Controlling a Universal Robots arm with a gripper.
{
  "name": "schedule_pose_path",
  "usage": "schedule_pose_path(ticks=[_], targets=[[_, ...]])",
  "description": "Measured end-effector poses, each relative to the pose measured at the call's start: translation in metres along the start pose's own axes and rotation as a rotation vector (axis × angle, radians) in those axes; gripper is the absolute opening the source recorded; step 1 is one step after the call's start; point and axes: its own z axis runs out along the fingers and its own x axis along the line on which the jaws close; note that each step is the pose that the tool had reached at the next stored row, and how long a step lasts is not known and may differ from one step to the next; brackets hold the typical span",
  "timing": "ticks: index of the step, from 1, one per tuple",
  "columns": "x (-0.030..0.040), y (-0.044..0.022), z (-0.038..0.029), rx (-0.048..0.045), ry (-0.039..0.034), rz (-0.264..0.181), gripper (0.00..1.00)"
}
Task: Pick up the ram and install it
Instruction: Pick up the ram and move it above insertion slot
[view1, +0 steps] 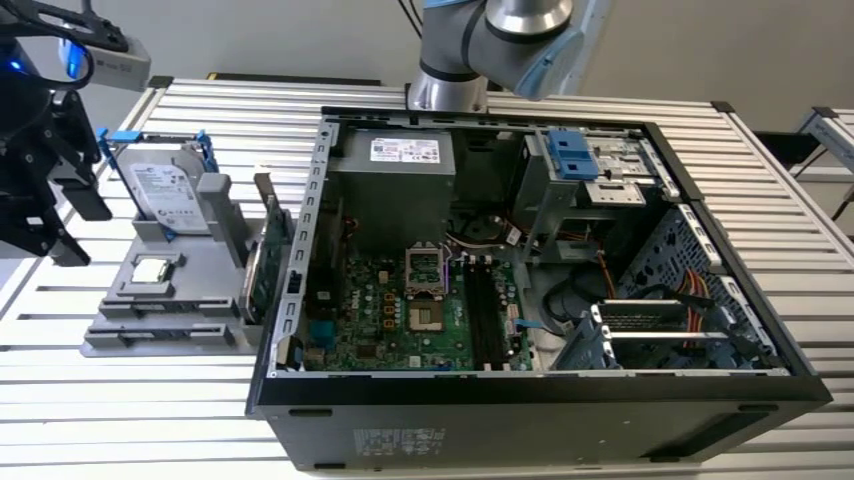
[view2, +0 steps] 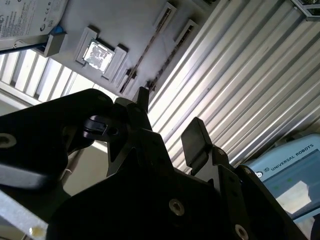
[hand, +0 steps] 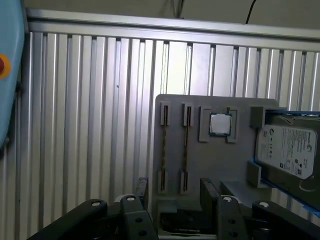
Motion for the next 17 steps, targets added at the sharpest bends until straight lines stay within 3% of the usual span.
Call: schedule_pose_path(ticks=[17], targets=[[0.0003,0.0,0.011,-0.0001,0.0022,0.0,1.0]])
